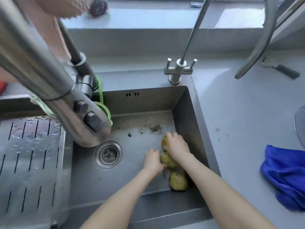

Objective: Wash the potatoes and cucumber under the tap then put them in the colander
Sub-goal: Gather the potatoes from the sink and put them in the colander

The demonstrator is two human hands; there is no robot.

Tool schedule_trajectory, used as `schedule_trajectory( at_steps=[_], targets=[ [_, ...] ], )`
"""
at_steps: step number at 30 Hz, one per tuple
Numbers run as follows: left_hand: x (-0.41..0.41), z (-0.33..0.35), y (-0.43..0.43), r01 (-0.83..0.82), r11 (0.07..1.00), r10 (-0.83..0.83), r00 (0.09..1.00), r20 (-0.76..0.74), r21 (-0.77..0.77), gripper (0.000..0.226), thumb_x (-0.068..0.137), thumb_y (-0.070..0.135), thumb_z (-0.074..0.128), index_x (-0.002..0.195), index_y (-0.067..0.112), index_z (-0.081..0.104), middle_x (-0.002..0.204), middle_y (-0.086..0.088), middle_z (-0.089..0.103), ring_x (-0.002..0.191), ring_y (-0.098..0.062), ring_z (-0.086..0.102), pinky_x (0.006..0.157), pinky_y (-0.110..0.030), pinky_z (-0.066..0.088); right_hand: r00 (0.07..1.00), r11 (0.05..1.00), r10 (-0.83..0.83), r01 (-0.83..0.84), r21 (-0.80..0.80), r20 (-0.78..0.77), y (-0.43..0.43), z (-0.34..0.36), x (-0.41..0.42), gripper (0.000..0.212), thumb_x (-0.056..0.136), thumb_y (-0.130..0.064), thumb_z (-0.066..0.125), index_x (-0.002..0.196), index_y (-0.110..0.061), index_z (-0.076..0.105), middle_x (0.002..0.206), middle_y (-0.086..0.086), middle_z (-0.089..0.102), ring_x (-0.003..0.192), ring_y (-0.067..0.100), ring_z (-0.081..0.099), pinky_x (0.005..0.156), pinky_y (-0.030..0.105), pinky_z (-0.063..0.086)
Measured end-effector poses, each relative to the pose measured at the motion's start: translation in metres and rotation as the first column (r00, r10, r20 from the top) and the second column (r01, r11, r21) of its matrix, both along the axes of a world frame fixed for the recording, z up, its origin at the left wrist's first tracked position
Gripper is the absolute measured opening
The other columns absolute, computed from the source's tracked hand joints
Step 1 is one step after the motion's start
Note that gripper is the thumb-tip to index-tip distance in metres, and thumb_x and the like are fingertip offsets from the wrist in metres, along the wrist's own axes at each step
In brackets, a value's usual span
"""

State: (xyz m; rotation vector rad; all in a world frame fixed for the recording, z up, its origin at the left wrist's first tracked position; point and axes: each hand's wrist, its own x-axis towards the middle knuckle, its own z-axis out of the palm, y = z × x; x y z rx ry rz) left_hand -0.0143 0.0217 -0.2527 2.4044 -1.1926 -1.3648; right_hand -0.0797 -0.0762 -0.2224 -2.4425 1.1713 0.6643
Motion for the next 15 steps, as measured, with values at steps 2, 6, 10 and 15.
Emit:
schedule_trajectory(
  at_steps=[2, 6, 10, 15],
  targets=[
    [-0.003, -0.015, -0.007, 0.052, 0.999, -0.052, 0.999, 0.005, 0.01, 0.07, 0.074, 0.038, 0.074, 0.133, 0.012, 0.048, 0.127, -0.013, 0.054, 0.118, -0.031, 0.049, 0.099, -0.037, 0.042, 1.0, 0.999, -0.013, 0.013, 0.042, -0.008, -0.01, -0.017, 0.006, 0.055, 0.092, -0.03, 0.057, 0.138, -0.01, 0.035, 0.13, 0.018, 0.048, 0.113, 0.036, 0.052, 0.081, 0.039, 0.046],
    [-0.004, -0.032, -0.015, 0.064, 0.998, -0.064, 0.998, 0.024, -0.013, 0.073, 0.065, 0.044, 0.079, 0.126, 0.014, 0.052, 0.119, -0.01, 0.057, 0.111, -0.029, 0.051, 0.093, -0.039, 0.045, 0.998, 0.993, -0.03, 0.036, 0.114, -0.055, -0.021, -0.034, 0.012, 0.058, 0.087, -0.033, 0.062, 0.135, -0.011, 0.038, 0.126, 0.017, 0.052, 0.111, 0.036, 0.056, 0.081, 0.039, 0.049],
    [-0.001, -0.033, -0.015, 0.004, 0.995, -0.006, 1.0, -0.019, -0.099, 0.063, 0.063, 0.043, 0.081, 0.116, 0.016, 0.059, 0.113, -0.009, 0.063, 0.108, -0.028, 0.055, 0.089, -0.036, 0.046, 0.997, 0.996, -0.061, 0.063, 0.062, -0.039, -0.021, -0.026, 0.013, 0.046, 0.082, -0.031, 0.065, 0.118, -0.007, 0.048, 0.119, 0.016, 0.056, 0.107, 0.035, 0.055, 0.078, 0.038, 0.048],
    [0.019, -0.005, -0.008, -0.245, 0.969, 0.243, 0.968, -0.058, -0.039, 0.047, 0.062, 0.041, 0.083, 0.09, 0.016, 0.055, 0.089, -0.004, 0.063, 0.086, -0.025, 0.059, 0.067, -0.029, 0.04, 0.977, 0.978, -0.195, 0.2, -0.055, 0.081, -0.011, 0.022, 0.013, 0.043, 0.08, -0.03, 0.06, 0.117, -0.009, 0.051, 0.116, 0.014, 0.059, 0.105, 0.035, 0.057, 0.076, 0.034, 0.045]
  ],
)
